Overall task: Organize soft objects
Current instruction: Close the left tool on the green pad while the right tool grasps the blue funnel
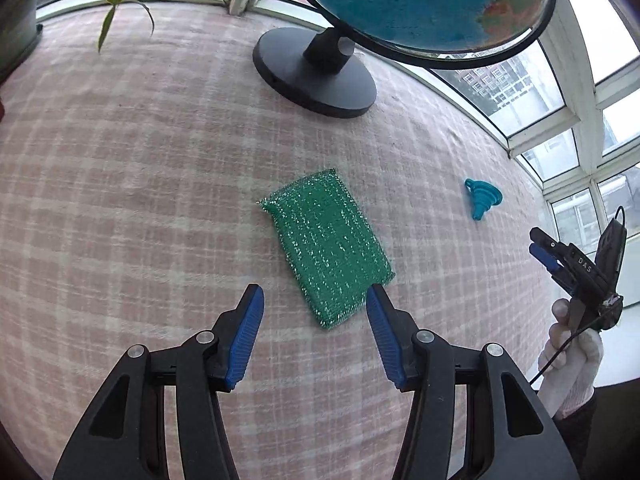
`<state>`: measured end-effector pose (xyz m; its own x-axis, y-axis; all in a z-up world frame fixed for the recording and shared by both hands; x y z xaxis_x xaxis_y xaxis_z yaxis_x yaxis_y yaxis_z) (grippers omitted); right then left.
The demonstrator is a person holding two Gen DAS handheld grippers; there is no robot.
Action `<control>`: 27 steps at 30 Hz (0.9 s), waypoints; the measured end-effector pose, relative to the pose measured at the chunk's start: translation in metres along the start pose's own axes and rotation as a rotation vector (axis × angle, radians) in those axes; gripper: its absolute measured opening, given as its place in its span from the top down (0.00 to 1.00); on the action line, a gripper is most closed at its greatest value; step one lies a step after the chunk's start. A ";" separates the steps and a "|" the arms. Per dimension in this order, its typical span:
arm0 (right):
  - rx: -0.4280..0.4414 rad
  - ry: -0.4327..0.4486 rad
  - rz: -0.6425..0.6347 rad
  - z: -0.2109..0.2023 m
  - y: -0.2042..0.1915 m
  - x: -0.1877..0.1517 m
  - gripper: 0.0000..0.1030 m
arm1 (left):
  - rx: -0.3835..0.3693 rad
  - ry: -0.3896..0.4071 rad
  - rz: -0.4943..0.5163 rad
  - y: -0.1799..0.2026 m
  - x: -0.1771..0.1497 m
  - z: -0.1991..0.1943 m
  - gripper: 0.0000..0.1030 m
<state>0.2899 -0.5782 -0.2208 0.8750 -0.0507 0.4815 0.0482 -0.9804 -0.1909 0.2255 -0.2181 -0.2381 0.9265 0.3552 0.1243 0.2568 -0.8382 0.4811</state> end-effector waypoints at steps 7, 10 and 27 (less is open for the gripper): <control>-0.016 -0.056 0.038 0.051 0.022 0.018 0.46 | 0.004 -0.053 -0.063 -0.003 0.017 0.030 0.49; -0.022 -0.071 0.040 0.064 0.027 0.022 0.46 | 0.010 -0.058 -0.072 -0.002 0.024 0.036 0.49; -0.012 -0.107 0.068 0.091 0.038 0.029 0.46 | 0.067 -0.075 -0.087 0.001 0.036 0.061 0.49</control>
<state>0.3612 -0.5994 -0.2921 0.9226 -0.0968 0.3735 -0.0176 -0.9776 -0.2097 0.2760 -0.2317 -0.2862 0.9174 0.3975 0.0183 0.3522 -0.8325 0.4277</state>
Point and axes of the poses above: each gripper's, at about its wrist camera, not at the fingertips, and z roughly the way its jaws point, y to its right, x to its top, the point moved 10 cm from there along z, roughly the way its jaws point, and after that the axes turned 15 degrees about -z, right-handed, at the moved point
